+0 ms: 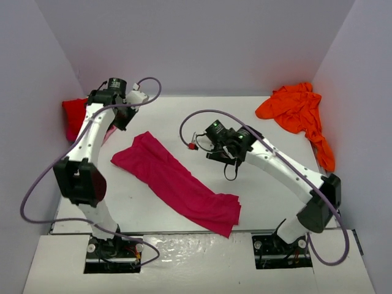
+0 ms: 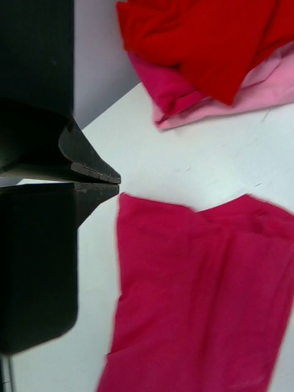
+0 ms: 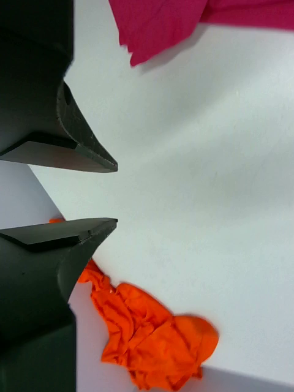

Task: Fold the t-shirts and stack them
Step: Rotate the tshirt 90 degrees

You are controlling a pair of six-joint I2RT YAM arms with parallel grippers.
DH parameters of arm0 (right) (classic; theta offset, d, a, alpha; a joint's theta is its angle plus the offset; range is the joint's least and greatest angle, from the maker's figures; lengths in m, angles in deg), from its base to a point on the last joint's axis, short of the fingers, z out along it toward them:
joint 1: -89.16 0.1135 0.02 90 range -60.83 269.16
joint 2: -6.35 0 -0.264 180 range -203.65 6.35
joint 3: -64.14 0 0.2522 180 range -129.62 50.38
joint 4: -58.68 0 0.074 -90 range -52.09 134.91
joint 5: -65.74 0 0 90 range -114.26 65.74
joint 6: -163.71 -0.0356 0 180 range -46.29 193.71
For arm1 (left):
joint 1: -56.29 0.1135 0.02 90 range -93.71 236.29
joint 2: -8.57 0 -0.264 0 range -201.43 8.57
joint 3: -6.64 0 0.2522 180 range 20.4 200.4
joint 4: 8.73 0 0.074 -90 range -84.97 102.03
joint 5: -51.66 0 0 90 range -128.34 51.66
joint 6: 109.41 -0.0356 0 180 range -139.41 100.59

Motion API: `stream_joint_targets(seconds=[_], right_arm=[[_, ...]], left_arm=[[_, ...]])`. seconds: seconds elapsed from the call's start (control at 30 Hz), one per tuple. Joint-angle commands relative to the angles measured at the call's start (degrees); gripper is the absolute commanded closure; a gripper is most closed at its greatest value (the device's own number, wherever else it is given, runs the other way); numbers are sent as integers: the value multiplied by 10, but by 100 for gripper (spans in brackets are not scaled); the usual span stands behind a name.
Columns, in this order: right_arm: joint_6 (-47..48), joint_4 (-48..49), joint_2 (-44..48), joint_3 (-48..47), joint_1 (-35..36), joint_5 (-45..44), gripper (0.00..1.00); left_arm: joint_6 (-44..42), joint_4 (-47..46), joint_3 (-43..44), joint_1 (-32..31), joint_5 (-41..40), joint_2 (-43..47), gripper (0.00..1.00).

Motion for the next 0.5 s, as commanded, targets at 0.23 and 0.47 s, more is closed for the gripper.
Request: stream_joint_targets(seconds=[0.23, 0.47], right_arm=[[61, 12, 29, 13, -99, -23, 71], [81, 18, 47, 6, -160, -10, 73]], left_arm=[[-35, 28, -286, -25, 56, 123, 100], [-33, 1, -314, -23, 72, 60, 100]])
